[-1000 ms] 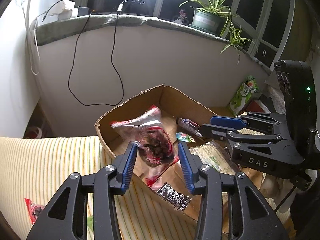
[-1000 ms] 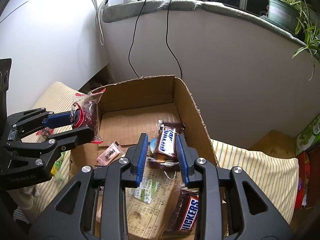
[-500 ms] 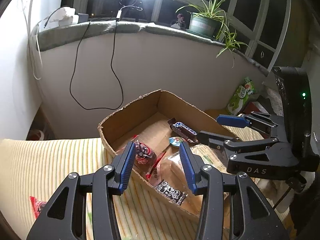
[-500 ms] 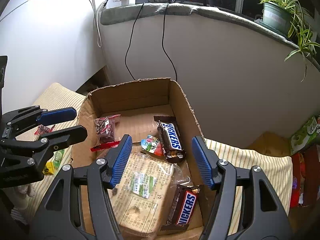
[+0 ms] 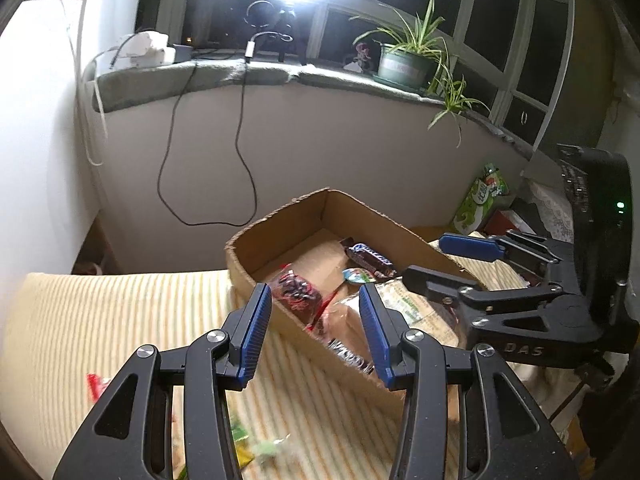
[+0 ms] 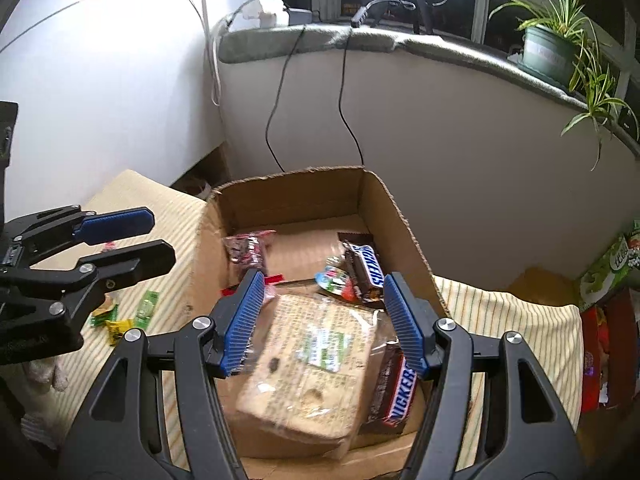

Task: Organize snacks
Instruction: 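Grasp the brown egg snack with the left gripper while the right grasps a clear candy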

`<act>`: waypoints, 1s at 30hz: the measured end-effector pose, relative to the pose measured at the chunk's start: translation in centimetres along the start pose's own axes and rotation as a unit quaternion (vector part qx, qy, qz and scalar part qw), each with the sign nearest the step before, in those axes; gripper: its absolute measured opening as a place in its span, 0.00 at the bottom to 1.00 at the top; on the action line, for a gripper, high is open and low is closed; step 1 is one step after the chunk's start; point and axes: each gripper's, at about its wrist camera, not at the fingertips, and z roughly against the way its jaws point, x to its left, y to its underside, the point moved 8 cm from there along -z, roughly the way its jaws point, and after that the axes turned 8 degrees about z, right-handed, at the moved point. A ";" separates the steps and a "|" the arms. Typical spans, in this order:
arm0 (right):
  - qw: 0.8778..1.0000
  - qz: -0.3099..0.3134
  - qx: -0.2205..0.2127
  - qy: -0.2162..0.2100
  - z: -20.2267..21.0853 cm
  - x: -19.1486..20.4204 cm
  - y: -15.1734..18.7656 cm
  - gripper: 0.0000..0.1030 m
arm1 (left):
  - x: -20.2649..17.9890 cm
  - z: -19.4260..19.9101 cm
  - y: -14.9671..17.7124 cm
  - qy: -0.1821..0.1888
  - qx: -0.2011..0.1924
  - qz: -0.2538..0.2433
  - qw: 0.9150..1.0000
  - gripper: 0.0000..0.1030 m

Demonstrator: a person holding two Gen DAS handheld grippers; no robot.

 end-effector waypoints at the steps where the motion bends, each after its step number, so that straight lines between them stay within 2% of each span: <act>1: 1.000 0.001 -0.004 -0.002 0.3 0.3 -0.1 0.63 | 0.4 0.3 0.0 -0.002 -0.002 0.003 1.000 0.43; 10: 0.999 0.005 -0.028 -0.042 2.9 4.4 0.1 0.63 | 6.6 4.0 0.6 -0.036 -0.019 0.042 0.998 0.43; 19: 0.995 0.044 -0.016 -0.088 3.1 10.9 1.6 0.63 | 12.2 6.4 3.4 -0.064 -0.016 0.089 0.994 0.43; 23: 0.993 0.056 -0.005 -0.103 2.3 13.5 2.7 0.63 | 13.6 6.7 5.5 -0.068 -0.005 0.101 0.992 0.43; 30: 0.992 0.032 0.021 -0.117 0.0 16.0 4.7 0.63 | 13.8 6.0 9.1 -0.056 0.026 0.106 0.992 0.43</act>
